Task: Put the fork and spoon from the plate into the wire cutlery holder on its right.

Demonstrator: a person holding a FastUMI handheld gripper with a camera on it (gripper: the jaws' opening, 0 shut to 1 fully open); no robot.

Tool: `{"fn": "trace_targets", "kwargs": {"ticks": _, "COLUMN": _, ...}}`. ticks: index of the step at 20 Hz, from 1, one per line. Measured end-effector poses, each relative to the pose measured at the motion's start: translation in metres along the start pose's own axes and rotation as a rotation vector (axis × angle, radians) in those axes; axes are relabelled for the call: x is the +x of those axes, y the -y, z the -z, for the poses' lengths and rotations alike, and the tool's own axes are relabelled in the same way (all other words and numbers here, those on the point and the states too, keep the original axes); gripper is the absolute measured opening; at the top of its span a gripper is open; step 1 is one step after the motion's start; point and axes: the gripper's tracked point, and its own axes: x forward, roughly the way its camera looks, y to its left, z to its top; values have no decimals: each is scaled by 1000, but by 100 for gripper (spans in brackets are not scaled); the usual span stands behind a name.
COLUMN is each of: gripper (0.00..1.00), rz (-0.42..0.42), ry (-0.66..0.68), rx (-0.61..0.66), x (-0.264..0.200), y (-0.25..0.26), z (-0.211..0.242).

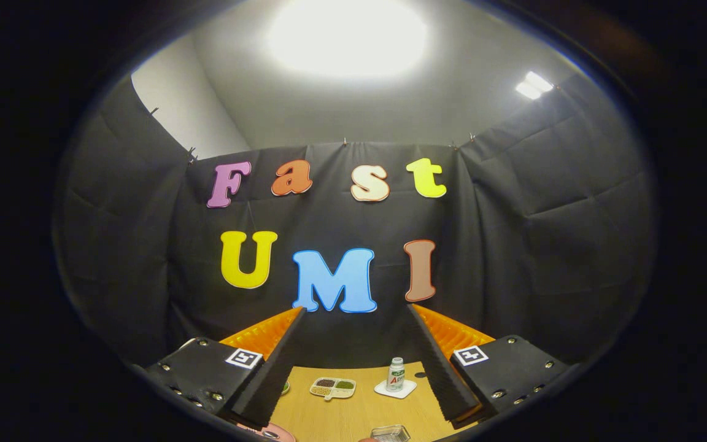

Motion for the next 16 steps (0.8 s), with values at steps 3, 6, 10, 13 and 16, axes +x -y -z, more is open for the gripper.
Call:
{"fn": "trace_targets", "kwargs": {"ticks": 3, "gripper": 97, "rz": -2, "ry": -1, "rx": 19, "x": 2, "y": -2, "z": -2}}
{"fn": "trace_targets", "kwargs": {"ticks": 6, "gripper": 97, "rz": -4, "ry": -13, "rx": 30, "x": 0, "y": -4, "z": 2}}
{"fn": "trace_targets", "kwargs": {"ticks": 10, "gripper": 97, "rz": -27, "ry": -87, "rx": 31, "x": 5, "y": -25, "z": 30}}
{"fn": "trace_targets", "kwargs": {"ticks": 13, "gripper": 98, "rz": -63, "ry": -166, "rx": 31, "x": 5, "y": -51, "z": 65}}
{"fn": "trace_targets", "kwargs": {"ticks": 16, "gripper": 97, "rz": -104, "ry": -233, "rx": 42, "x": 3, "y": -79, "z": 98}}
